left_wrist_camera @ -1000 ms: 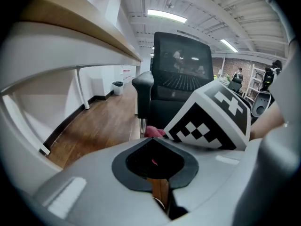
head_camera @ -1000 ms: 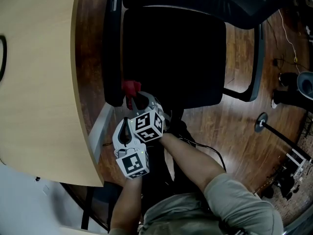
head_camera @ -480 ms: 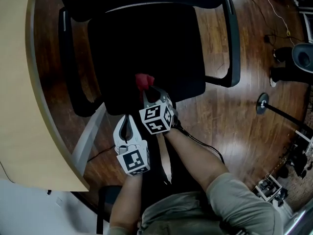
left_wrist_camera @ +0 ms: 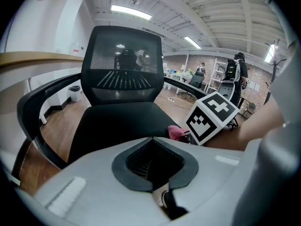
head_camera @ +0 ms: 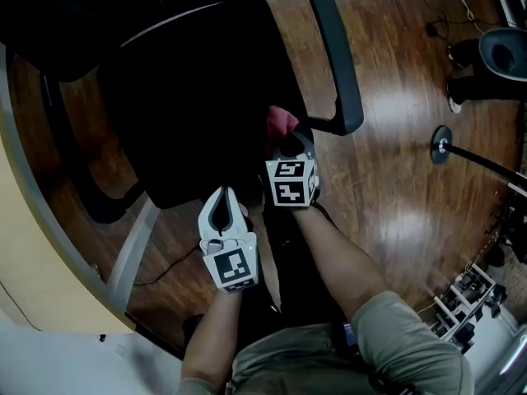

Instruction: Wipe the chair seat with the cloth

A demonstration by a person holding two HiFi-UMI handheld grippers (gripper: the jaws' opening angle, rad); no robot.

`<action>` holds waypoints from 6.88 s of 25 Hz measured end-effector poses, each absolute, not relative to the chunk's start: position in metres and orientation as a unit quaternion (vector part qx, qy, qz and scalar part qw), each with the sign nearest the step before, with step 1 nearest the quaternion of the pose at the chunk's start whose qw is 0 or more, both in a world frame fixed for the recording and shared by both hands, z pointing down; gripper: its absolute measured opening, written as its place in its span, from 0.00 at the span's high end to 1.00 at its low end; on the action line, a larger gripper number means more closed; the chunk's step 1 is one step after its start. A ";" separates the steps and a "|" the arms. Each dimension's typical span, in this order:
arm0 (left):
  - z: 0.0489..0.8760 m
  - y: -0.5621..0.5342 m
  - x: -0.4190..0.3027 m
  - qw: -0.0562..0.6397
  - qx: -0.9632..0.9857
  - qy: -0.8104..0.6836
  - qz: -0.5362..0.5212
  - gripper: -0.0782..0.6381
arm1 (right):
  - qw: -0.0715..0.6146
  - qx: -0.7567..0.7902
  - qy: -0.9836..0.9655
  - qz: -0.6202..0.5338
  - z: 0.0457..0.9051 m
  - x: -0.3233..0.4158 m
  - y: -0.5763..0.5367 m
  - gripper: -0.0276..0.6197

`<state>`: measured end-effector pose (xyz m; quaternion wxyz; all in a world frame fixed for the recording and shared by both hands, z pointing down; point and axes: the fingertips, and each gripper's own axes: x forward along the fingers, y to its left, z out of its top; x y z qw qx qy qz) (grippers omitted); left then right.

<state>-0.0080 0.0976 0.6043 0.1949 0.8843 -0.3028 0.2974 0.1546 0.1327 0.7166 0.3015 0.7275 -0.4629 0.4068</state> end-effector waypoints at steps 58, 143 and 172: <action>0.626 0.057 -0.199 0.226 0.801 -0.460 0.308 0.88 | 0.370 0.510 -0.696 0.344 0.716 -0.117 0.066 0.86; 0.307 0.076 -0.501 0.189 0.693 -0.678 0.154 0.88 | 0.316 0.324 -0.882 0.131 0.349 -0.408 0.032 0.86; 0.265 0.054 -0.444 0.185 0.797 -0.564 0.114 0.88 | 0.296 0.387 -0.862 0.141 0.302 -0.364 0.030 0.82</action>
